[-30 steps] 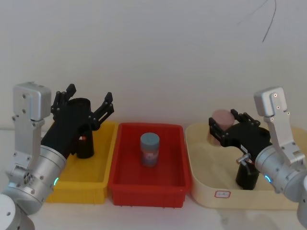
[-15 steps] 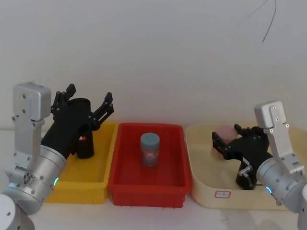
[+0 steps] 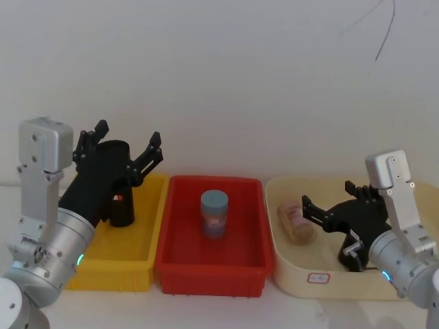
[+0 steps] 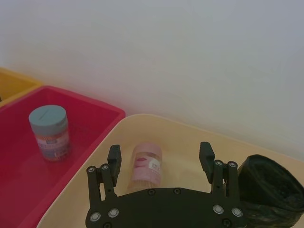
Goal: Pick up the garbage bag with the one hand and transfer it to the other hand.
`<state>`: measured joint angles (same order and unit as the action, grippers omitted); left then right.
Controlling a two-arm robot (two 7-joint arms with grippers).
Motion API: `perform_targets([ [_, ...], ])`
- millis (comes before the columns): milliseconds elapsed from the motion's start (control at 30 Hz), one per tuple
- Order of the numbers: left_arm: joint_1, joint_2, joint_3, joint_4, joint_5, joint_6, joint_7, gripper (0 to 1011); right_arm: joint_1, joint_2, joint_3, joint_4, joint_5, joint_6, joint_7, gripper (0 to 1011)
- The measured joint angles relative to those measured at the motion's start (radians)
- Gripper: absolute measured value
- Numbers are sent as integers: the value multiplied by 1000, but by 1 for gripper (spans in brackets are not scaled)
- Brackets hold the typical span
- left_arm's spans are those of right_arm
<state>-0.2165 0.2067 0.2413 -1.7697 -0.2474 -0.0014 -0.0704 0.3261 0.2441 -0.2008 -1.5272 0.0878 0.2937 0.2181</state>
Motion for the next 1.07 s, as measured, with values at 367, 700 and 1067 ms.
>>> perform_targets([
  [367, 0, 0, 0, 0, 0, 0, 0, 1001, -16, -2, 3, -58, -7, -10, 6, 1001],
  [700, 0, 0, 0, 0, 0, 0, 0, 1001, -46, -16, -14, -154, 2, -7, 14, 1001],
  [1067, 0, 0, 0, 0, 0, 0, 0, 1001, -74, -37, -39, -233, 14, 3, 9, 1000],
])
